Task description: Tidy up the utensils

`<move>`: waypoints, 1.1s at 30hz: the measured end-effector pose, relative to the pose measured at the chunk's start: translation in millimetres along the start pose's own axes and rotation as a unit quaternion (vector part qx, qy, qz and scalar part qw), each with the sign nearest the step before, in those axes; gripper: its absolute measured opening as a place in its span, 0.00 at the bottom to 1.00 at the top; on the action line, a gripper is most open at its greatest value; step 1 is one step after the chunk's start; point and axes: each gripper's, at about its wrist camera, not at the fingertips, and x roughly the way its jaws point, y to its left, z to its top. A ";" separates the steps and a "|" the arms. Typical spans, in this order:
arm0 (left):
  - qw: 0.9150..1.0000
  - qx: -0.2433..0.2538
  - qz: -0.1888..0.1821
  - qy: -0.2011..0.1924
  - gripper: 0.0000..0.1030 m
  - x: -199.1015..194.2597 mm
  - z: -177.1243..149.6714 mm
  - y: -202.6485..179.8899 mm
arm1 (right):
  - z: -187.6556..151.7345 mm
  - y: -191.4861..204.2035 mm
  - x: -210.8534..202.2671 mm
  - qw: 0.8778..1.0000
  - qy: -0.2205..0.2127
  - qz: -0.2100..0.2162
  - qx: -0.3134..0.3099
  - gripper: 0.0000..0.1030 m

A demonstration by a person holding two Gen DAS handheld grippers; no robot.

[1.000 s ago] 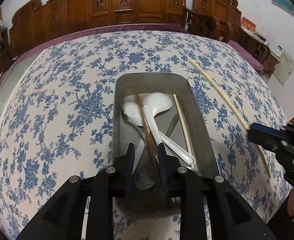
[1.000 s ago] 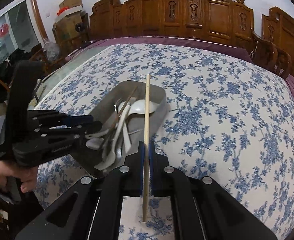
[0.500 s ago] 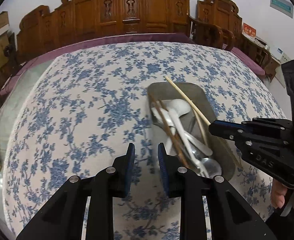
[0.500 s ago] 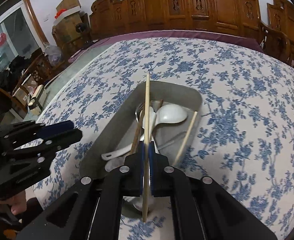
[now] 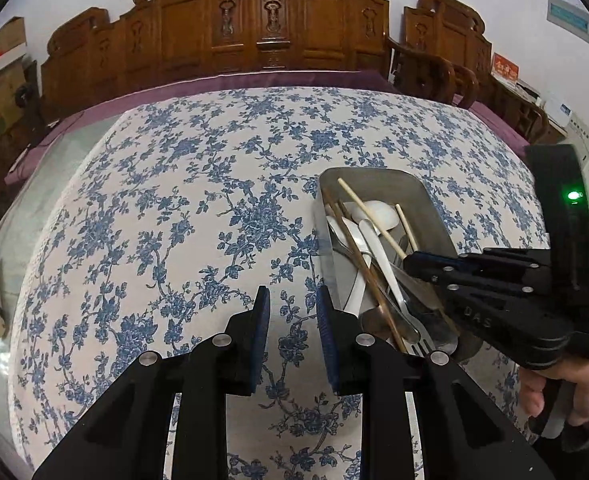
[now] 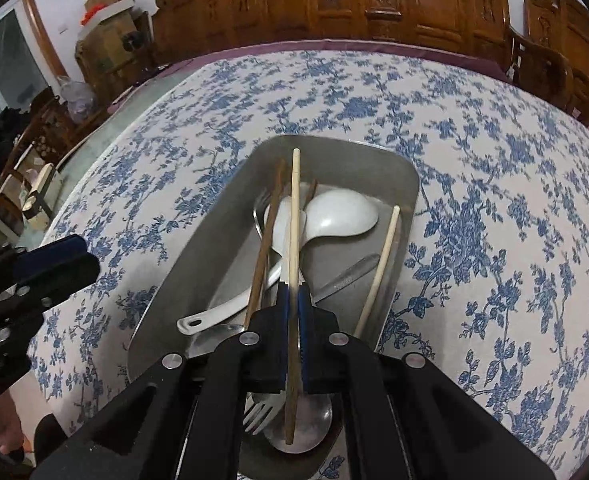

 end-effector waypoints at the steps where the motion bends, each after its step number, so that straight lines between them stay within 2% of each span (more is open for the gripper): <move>1: 1.000 0.000 -0.001 -0.001 0.22 -1.4 0.1 -0.3 | -0.4 -0.6 0.9 1.000 0.000 0.001 0.000 0.06; 3: 1.000 0.000 -0.002 -0.005 0.22 -5.0 0.2 -2.3 | -1.0 -2.2 -0.9 1.000 -0.008 0.010 0.001 0.07; 5: 1.000 0.002 0.001 -0.009 0.22 -8.4 0.5 -5.0 | -2.5 -4.5 -4.4 1.000 -0.016 0.020 0.002 0.24; 7: 1.000 0.003 0.002 -0.011 0.22 -11.1 0.8 -7.9 | -3.8 -7.0 -10.4 0.999 -0.027 0.028 0.005 0.33; 11: 1.000 0.005 0.002 -0.017 0.23 -18.8 1.7 -15.0 | -6.2 -10.9 -24.4 0.998 -0.038 0.042 0.008 0.34; 14: 1.000 0.007 0.002 -0.027 0.32 -27.2 2.3 -22.6 | -13.2 -15.0 -44.0 0.998 -0.055 0.039 0.004 0.34; 18: 0.999 0.008 -0.001 -0.040 0.51 -39.0 2.4 -36.9 | -24.5 -20.4 -77.4 0.996 -0.081 0.029 -0.002 0.36; 22: 0.998 0.006 0.000 -0.057 0.78 -50.8 1.2 -51.4 | -40.2 -31.6 -113.7 0.994 -0.109 0.009 0.000 0.60; 24: 0.998 0.005 0.000 -0.064 0.85 -57.0 -0.3 -61.1 | -49.6 -39.8 -130.3 0.993 -0.119 -0.004 0.007 0.69; 29: 0.997 0.013 0.007 -0.079 0.90 -73.4 -6.3 -84.9 | -71.6 -56.0 -166.3 0.989 -0.142 -0.031 0.013 0.95; 33: 0.996 0.014 0.013 -0.092 0.93 -91.1 -15.1 -102.8 | -88.6 -67.4 -192.0 0.987 -0.154 -0.045 0.022 0.98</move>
